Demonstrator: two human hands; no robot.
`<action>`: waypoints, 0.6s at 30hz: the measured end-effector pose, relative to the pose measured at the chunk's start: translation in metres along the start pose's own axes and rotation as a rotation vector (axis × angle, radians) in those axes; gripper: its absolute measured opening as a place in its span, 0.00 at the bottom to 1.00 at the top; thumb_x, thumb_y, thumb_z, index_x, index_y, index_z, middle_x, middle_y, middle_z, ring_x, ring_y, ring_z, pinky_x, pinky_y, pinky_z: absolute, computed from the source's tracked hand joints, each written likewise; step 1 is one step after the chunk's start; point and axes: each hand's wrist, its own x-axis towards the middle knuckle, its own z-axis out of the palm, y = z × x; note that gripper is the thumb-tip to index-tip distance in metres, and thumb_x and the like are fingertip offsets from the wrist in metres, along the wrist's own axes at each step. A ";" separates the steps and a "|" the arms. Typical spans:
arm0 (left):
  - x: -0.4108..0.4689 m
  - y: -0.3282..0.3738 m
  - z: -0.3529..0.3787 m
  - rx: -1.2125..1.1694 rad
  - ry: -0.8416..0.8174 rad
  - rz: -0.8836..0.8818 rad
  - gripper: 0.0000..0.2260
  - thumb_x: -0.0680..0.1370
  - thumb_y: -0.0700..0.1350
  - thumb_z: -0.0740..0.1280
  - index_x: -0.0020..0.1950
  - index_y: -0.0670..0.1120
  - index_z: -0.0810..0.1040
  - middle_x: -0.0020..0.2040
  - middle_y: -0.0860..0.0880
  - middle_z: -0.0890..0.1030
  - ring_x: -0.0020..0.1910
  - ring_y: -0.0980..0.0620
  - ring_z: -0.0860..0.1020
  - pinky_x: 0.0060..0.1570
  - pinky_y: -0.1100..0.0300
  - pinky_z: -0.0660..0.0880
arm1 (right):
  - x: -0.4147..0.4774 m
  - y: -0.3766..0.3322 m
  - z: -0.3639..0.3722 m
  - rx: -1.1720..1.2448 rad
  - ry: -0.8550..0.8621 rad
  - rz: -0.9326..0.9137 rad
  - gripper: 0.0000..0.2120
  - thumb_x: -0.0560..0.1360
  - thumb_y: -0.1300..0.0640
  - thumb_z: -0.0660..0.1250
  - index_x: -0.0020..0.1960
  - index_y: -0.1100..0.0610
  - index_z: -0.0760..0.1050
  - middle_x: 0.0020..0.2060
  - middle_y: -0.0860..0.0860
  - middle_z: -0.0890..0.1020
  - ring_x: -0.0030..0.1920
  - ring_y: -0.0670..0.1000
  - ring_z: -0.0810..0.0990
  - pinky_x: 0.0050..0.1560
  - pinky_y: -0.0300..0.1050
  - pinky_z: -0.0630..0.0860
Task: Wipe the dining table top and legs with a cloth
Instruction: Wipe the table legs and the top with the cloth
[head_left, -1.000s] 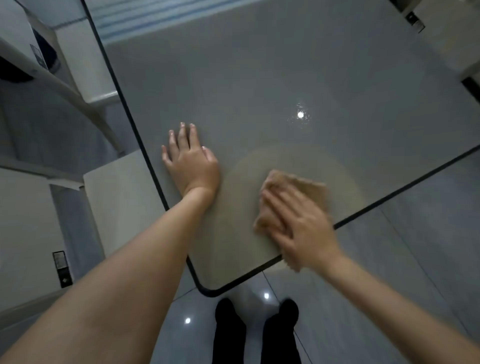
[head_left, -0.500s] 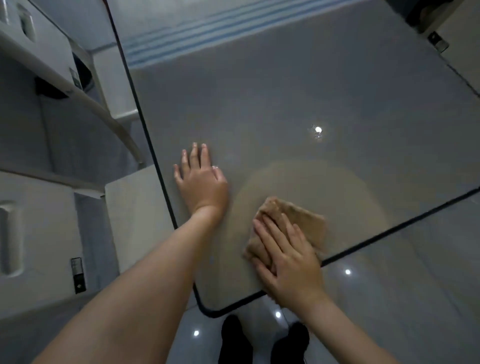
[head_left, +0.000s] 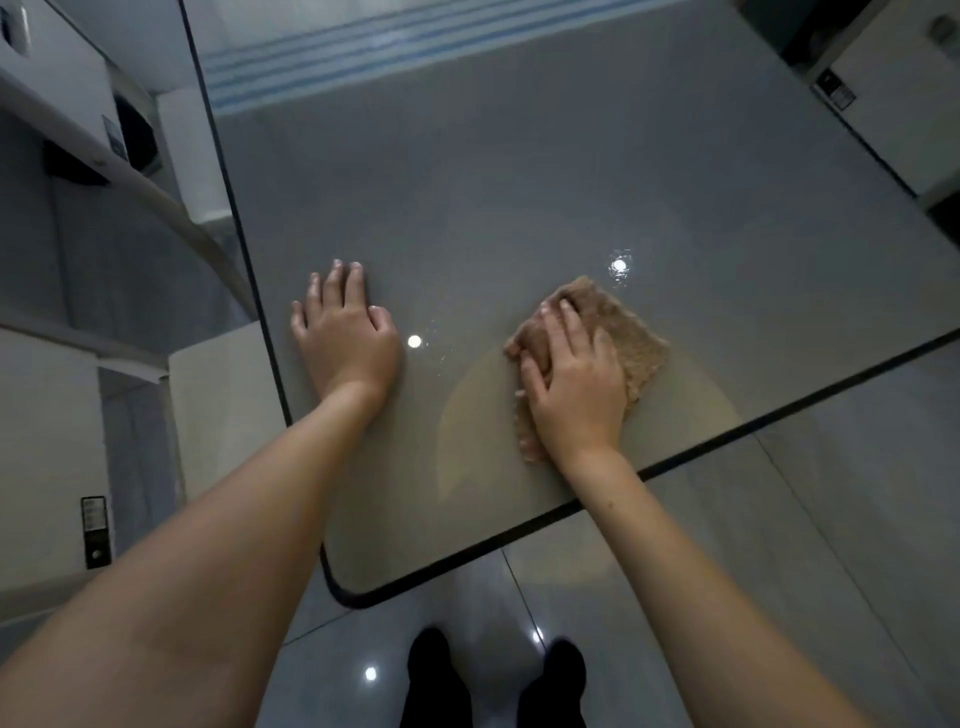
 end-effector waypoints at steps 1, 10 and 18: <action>0.000 0.000 0.000 -0.001 -0.006 0.003 0.24 0.78 0.46 0.57 0.75 0.49 0.65 0.77 0.49 0.62 0.77 0.47 0.55 0.75 0.46 0.48 | -0.020 -0.006 0.001 0.017 -0.029 -0.068 0.29 0.76 0.42 0.53 0.74 0.51 0.67 0.72 0.50 0.70 0.68 0.63 0.70 0.69 0.56 0.67; -0.064 -0.021 -0.038 -0.103 -0.211 0.088 0.24 0.80 0.43 0.60 0.76 0.46 0.64 0.78 0.46 0.60 0.78 0.46 0.54 0.77 0.48 0.49 | -0.147 -0.001 -0.032 0.482 -0.071 -0.158 0.15 0.80 0.50 0.61 0.64 0.50 0.78 0.62 0.46 0.80 0.63 0.49 0.77 0.66 0.49 0.71; -0.224 -0.024 -0.135 -0.425 -0.327 -0.031 0.10 0.80 0.38 0.62 0.57 0.43 0.81 0.54 0.47 0.83 0.52 0.49 0.80 0.49 0.67 0.72 | -0.177 0.011 -0.138 1.724 -0.431 0.780 0.25 0.79 0.42 0.55 0.39 0.55 0.84 0.36 0.52 0.85 0.35 0.48 0.84 0.35 0.42 0.81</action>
